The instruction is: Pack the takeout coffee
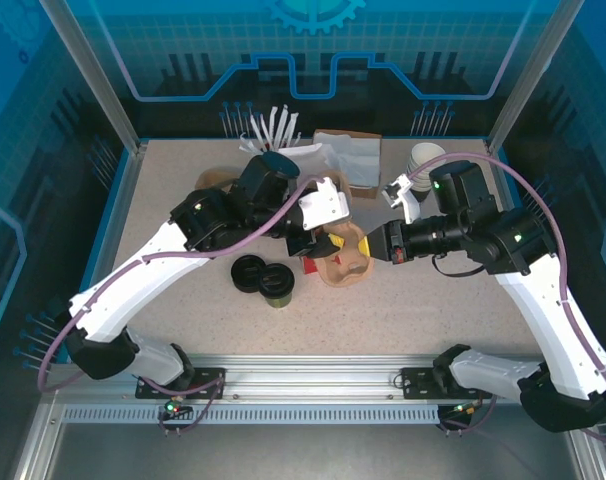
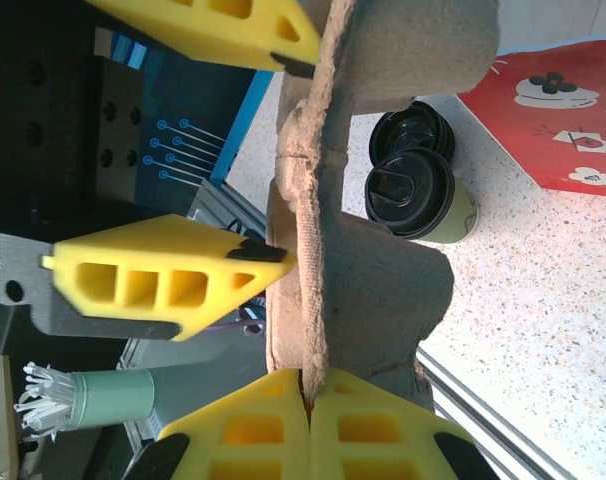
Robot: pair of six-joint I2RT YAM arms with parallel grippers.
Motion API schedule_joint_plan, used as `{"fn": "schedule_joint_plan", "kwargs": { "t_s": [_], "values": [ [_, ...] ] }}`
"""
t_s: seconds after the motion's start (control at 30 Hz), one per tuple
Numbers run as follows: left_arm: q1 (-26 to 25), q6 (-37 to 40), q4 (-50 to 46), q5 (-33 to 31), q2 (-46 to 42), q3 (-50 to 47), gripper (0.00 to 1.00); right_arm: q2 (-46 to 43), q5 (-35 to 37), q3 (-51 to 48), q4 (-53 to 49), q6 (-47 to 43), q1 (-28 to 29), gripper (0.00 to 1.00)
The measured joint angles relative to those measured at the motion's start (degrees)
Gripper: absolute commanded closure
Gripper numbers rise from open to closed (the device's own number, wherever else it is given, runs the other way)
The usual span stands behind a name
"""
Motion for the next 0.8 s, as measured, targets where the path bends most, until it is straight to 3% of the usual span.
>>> {"fn": "schedule_joint_plan", "kwargs": {
  "t_s": [0.2, 0.53, 0.8],
  "values": [
    [-0.3, 0.7, -0.3, -2.1, 0.7, 0.0, 0.52, 0.0, 0.2, 0.0, 0.0, 0.0, 0.3, 1.0],
    [-0.7, 0.8, 0.1, -3.0, 0.6, -1.0, 0.47, 0.0, 0.4, 0.0, 0.0, 0.0, 0.7, 1.0],
    [-1.1, 0.6, 0.2, -3.7, 0.7, -1.3, 0.59, 0.0, 0.9, -0.1, 0.2, 0.0, 0.7, 1.0]
  ]
}}
